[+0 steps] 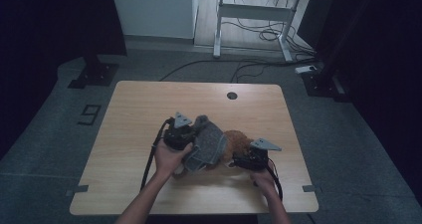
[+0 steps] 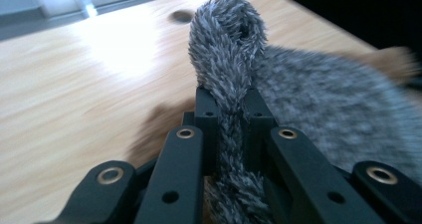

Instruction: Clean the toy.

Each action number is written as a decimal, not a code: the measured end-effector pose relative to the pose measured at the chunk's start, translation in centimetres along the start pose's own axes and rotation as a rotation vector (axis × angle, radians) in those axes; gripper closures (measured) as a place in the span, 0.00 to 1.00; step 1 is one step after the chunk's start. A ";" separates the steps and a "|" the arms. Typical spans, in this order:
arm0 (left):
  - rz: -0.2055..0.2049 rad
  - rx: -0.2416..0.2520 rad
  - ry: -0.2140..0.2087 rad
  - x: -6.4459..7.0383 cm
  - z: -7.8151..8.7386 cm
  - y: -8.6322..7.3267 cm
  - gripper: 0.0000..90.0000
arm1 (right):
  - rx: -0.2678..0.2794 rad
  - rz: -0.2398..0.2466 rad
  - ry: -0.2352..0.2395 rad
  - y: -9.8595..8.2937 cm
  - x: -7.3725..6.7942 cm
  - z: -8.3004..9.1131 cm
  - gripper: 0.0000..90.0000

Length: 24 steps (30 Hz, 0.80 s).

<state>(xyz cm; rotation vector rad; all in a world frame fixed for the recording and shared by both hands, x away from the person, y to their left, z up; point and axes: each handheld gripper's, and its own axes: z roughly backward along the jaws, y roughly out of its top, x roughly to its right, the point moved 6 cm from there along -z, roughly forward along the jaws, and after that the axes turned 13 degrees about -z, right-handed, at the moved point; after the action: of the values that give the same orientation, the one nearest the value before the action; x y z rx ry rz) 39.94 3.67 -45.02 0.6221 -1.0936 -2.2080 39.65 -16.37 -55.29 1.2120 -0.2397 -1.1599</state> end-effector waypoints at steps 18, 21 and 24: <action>-0.108 -0.102 -0.012 4.0 -7.9 2.3 0.90 | -0.007 0.002 0.009 0.0 0.2 0.0 0.28; -0.104 -0.125 0.023 2.5 -6.9 1.3 0.90 | -0.008 0.002 0.010 0.0 0.2 0.0 0.28; -0.067 -0.128 0.035 1.1 -5.8 0.3 0.90 | -0.006 -0.001 0.010 0.0 0.2 0.0 0.28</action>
<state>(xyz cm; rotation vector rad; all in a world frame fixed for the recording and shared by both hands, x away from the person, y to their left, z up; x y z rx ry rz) 42.89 -0.42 -48.20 0.6476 -0.9177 -2.2945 39.76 -16.49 -55.36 1.2128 -0.2282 -1.1544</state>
